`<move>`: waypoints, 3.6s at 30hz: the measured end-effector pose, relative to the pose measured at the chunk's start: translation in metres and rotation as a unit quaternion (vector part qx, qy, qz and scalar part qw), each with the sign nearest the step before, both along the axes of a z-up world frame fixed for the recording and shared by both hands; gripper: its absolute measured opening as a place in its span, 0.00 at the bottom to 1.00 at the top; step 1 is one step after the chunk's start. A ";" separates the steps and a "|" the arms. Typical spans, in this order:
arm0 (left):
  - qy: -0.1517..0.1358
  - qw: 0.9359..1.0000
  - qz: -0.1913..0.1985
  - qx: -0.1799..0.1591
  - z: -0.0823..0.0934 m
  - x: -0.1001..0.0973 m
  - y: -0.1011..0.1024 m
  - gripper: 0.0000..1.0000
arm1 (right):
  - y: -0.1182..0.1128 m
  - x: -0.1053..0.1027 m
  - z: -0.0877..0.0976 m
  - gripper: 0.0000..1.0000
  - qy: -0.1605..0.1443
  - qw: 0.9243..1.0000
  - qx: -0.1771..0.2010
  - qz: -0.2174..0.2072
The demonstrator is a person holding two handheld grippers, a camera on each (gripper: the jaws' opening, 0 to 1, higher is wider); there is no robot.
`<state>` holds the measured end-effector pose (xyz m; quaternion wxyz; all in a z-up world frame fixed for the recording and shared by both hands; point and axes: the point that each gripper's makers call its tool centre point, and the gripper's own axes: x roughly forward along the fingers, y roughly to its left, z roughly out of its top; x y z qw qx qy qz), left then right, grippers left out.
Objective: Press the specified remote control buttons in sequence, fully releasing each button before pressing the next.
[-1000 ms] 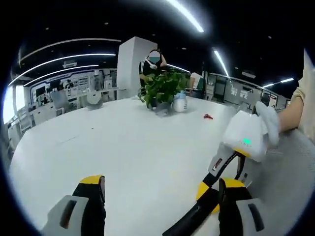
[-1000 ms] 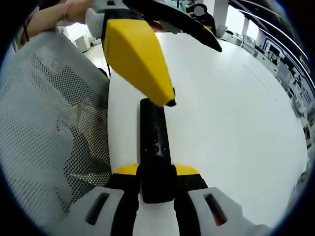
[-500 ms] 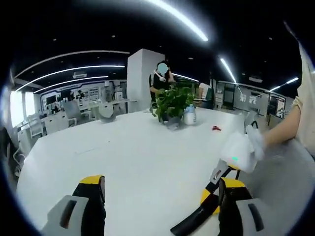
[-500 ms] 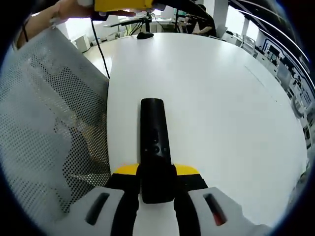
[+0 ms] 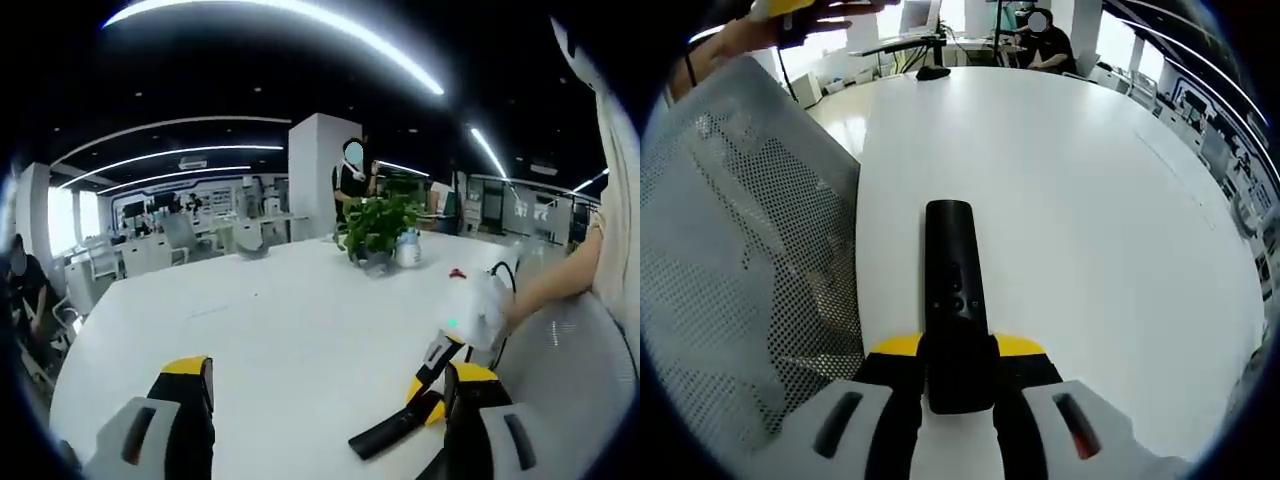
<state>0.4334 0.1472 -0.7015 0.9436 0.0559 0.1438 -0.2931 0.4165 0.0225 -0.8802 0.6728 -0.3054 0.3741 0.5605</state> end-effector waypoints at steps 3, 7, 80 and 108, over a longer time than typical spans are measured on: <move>-0.001 1.000 0.004 -0.001 -0.004 -0.006 0.005 1.00 | 0.000 0.000 0.000 0.25 0.000 1.000 0.000 -0.001; 0.004 0.999 0.016 -0.044 -0.004 -0.014 0.002 1.00 | 0.000 0.000 0.000 0.25 -0.001 1.000 0.002 -0.003; 0.014 0.996 0.056 0.072 -0.032 -0.013 0.016 1.00 | 0.005 0.154 -0.001 0.24 -0.004 0.998 -0.061 0.030; 0.011 0.997 0.047 0.066 -0.032 -0.014 0.011 1.00 | 0.009 0.168 0.084 0.77 -0.055 0.969 0.171 -0.170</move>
